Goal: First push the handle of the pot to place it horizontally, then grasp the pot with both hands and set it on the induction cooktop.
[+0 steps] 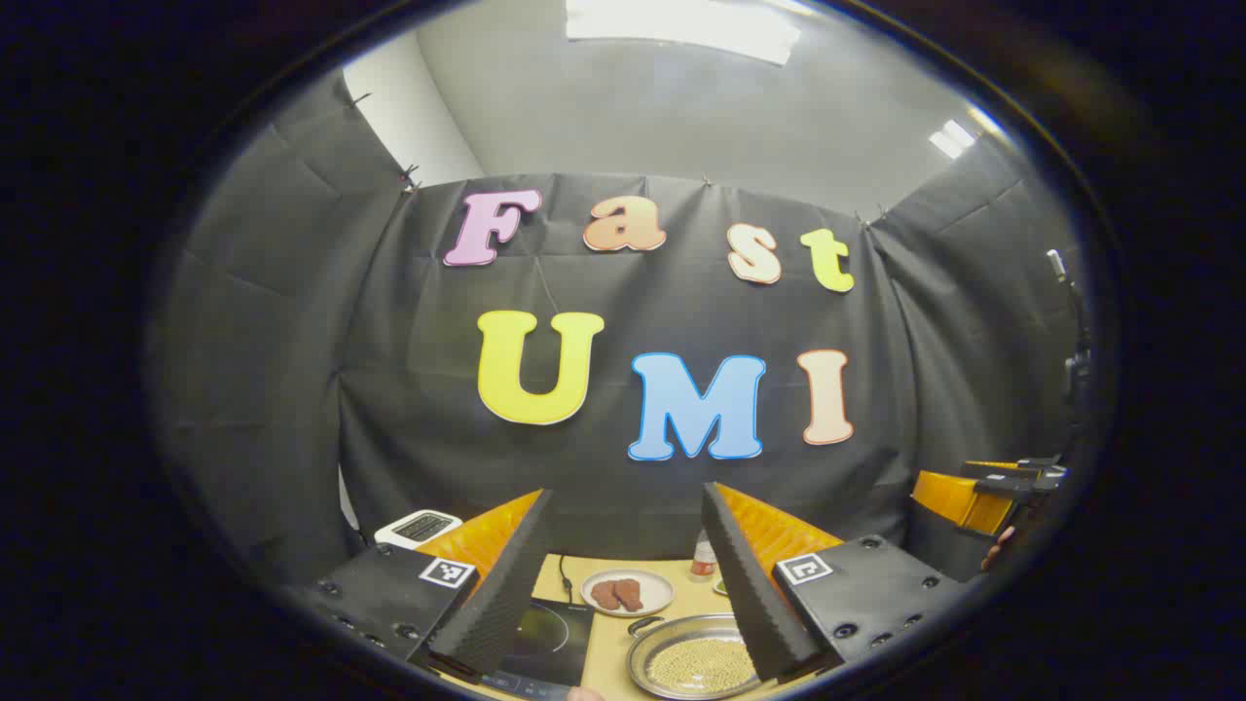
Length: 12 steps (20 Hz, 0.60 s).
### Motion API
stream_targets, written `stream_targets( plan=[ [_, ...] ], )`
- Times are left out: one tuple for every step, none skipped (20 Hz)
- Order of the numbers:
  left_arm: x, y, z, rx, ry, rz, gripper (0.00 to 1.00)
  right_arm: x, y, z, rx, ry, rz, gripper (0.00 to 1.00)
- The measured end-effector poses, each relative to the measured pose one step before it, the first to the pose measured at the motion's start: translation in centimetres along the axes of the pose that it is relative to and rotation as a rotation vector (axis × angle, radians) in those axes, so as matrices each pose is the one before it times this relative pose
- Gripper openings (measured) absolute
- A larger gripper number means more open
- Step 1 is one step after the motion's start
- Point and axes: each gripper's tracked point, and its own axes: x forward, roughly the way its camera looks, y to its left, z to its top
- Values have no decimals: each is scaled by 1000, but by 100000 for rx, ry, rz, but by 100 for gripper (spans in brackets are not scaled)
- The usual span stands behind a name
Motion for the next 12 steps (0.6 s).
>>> stream_targets(
  plan=[
    [93, -372, -132, 325, 171, -151, 99, 349, -15, -75, -245, 216, 722, 98],
    [249, -367, -137, 277, 547, -376, 97, 342, -29, -124, -385, 115, 692, 98],
    [125, -204, -180, 184, 578, -47, 97, 198, -69, 16, -434, 43, 648, 98],
    [85, -68, -29, -127, 464, 414, 97, 231, -111, -153, -116, 331, 421, 98],
    [180, 14, -184, -666, 410, 820, 95, 114, -2, -127, 333, 441, 615, 98],
    [123, -197, -89, -938, 549, 445, 95, 140, -64, -94, 640, 590, 647, 98],
    [-29, -267, -157, -483, 181, 174, 95, 82, -27, -223, 765, 643, 737, 98],
    [-19, -18, -9, 480, -74, 719, 99, 76, 126, -97, 1084, 404, 1136, 98],
    [-124, 139, -88, 665, -585, 985, 95, 152, 65, -155, 1270, 610, 854, 98],
    [9, 16, 75, 212, -327, 377, 95, 72, -37, -411, 893, 909, 492, 98],
    [-63, -46, -311, -202, 157, 54, 97, 187, -3, -396, 266, 582, 47, 98],
    [66, -67, 49, -786, -309, -704, 95, 216, -105, -266, -238, -14, -608, 97]
  ],
)
